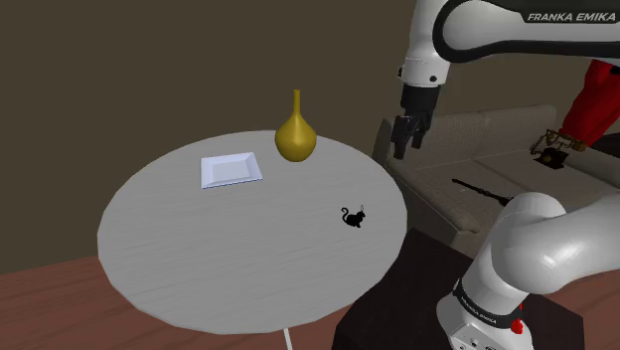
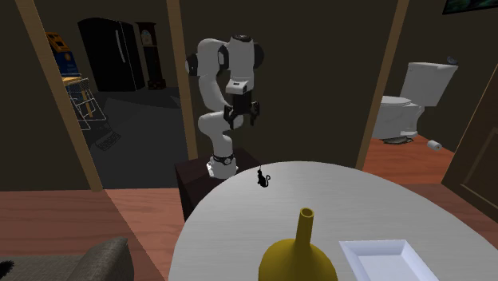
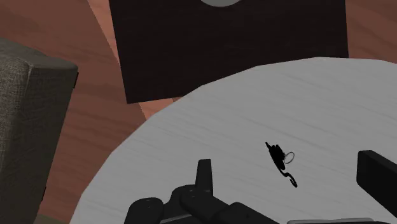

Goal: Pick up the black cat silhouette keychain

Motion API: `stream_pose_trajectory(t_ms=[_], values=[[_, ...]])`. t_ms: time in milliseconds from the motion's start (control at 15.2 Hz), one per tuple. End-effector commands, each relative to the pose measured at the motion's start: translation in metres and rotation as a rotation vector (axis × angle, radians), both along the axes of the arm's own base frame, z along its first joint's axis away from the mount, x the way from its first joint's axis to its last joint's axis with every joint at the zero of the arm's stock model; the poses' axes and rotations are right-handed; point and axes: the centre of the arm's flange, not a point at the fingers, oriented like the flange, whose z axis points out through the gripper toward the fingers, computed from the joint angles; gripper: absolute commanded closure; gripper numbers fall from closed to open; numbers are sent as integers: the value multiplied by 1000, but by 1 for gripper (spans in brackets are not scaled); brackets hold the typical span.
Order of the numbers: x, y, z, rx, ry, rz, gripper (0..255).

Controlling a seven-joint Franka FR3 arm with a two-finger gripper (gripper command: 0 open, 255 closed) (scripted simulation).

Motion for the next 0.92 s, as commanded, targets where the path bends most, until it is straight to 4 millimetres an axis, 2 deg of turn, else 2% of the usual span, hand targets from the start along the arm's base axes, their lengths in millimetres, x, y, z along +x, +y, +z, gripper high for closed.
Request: stream_pose_trajectory(t_ms=[0,198,462,660,858], values=[[0,0,0,0,0,0,0],[38,-33,-43,217,148,-92,0],[73,-64,-118,507,345,-215,0],[87,-74,-182,724,493,-307,0],[91,-71,-249,942,641,-399,0]])
